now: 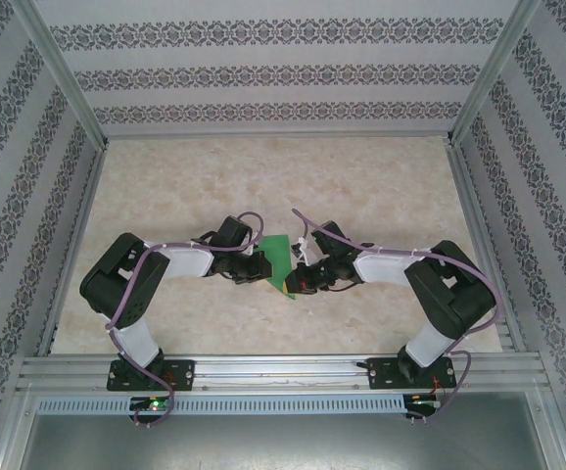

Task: Fold a paper plane with a square sheet of paper (fold left side to right side)
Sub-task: Third fold the triangle at the center of the table.

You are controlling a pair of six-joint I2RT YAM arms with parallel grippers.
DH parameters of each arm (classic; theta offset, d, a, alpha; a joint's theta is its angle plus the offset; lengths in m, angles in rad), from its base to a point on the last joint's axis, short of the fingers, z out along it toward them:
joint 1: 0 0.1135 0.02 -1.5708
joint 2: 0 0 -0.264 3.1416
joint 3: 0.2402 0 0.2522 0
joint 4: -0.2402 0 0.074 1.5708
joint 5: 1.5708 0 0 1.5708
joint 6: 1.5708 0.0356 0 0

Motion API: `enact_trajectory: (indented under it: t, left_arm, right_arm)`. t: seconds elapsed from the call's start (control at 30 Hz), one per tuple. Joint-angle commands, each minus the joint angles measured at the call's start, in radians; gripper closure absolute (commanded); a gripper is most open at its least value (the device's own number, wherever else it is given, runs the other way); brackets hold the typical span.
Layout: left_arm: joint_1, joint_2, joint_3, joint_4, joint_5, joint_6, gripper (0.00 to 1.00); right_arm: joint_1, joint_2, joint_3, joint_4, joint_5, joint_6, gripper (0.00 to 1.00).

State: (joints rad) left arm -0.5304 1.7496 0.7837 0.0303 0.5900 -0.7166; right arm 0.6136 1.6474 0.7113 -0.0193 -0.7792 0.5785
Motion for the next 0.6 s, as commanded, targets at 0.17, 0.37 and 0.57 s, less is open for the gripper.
enact_trajectory:
  t: [0.17,0.37,0.57]
  left_arm:
    - [-0.008,0.055,-0.012,-0.088,-0.093,-0.003,0.90]
    - [-0.008,0.060,-0.008,-0.089,-0.093,-0.002,0.90]
    - [-0.009,0.060,-0.007,-0.094,-0.095,0.001,0.90]
  right_arm:
    - [0.015,0.046,0.010,0.004,0.007,0.017,0.95]
    - [0.016,0.069,0.013,-0.005,0.011,0.020,0.95]
    - [0.016,0.078,0.010,-0.014,0.021,0.022,0.95]
